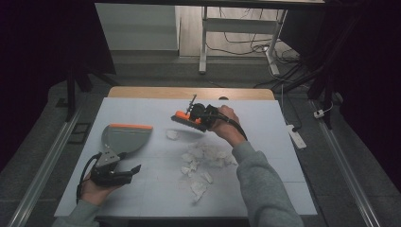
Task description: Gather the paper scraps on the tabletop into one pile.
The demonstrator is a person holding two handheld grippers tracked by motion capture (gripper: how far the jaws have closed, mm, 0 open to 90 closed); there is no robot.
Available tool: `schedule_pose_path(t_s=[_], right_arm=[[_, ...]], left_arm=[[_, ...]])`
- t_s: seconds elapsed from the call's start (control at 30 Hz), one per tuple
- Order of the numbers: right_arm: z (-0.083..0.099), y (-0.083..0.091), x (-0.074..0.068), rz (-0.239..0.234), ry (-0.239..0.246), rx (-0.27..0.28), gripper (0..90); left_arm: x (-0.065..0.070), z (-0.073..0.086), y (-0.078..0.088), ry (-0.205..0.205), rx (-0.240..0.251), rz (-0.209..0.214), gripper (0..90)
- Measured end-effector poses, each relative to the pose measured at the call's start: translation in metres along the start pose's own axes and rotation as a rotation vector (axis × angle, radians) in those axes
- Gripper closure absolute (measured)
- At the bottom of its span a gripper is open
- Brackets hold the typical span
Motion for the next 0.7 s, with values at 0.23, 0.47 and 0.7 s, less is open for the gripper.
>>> schedule_pose_path(t_s=[0.23, 0.47, 0.7], right_arm=[[-0.023, -0.023, -0.008, 0.006, 0.060, -0.020, 70.3], [-0.031, -0.036, -0.017, 0.006, 0.123, -0.045, 70.3], [-0.027, -0.029, -0.030, -0.020, 0.192, -0.074, 70.4]], left_arm=[[0.001, 0.002, 0.000, 0.004, 0.000, 0.002, 25.8], [0.000, 0.003, 0.000, 0.008, -0.001, -0.003, 25.8], [-0.001, 0.004, 0.001, 0.011, -0.001, -0.008, 25.9]])
Point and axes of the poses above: each handheld gripper's, and its own axes: y roughly backward along the jaws, z roughly out of its underside, x roughly to its right, the point moved 1 cm from there along -y, roughly forward along the jaws, and after that the axes turned 1 degree about x, right-handed, at the moved point
